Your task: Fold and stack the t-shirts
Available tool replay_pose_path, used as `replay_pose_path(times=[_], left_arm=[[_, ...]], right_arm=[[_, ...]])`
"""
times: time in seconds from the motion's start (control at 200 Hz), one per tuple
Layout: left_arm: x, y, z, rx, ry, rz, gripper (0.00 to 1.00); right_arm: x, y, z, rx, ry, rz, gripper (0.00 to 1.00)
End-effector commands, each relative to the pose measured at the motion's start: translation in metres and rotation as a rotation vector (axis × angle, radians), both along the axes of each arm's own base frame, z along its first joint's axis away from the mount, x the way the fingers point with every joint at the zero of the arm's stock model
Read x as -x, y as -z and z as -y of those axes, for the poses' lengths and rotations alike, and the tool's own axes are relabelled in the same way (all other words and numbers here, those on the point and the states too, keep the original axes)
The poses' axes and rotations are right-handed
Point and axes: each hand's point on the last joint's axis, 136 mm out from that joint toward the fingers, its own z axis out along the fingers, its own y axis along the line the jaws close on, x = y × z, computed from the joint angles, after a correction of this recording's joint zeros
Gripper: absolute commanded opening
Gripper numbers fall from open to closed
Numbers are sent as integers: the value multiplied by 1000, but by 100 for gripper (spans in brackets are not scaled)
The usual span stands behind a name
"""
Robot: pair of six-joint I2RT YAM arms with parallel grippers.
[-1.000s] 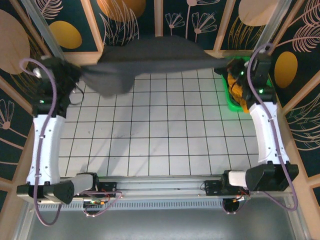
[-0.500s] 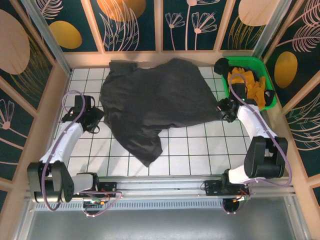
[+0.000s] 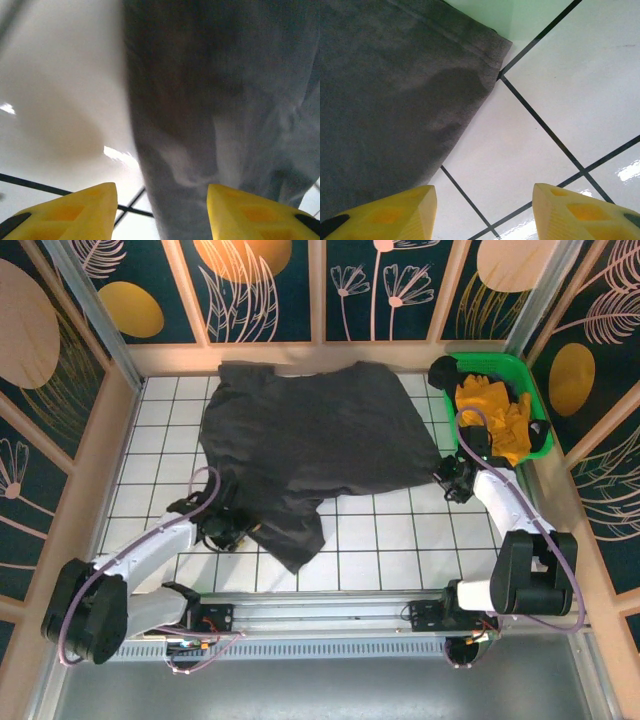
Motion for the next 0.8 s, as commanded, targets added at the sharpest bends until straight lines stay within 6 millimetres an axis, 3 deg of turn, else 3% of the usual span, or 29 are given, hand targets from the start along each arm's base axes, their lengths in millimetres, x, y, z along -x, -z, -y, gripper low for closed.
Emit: replay_pose_path(times=[0.0, 0.11, 0.205, 0.355, 0.476, 0.641, 0.796], left_arm=[[11, 4, 23, 38, 96, -58, 50], [26, 18, 10, -85, 219, -127, 47], [31, 22, 6, -95, 222, -123, 45], [28, 11, 35, 6, 194, -78, 42], [47, 1, 68, 26, 300, -105, 42], [71, 5, 77, -20, 416, -155, 42], [61, 12, 88, -32, 448, -142, 43]], right_arm=[[-6, -1, -5, -3, -35, 4, 54], [-11, -6, -6, -3, -43, 9, 53], [-11, -10, -6, 3, -49, 12, 54], [-4, -3, -3, 22, -47, -3, 53], [-5, 0, -4, 9, -43, -5, 52], [-12, -4, -5, 4, -40, 7, 52], [-15, -7, -6, 5, -46, 13, 52]])
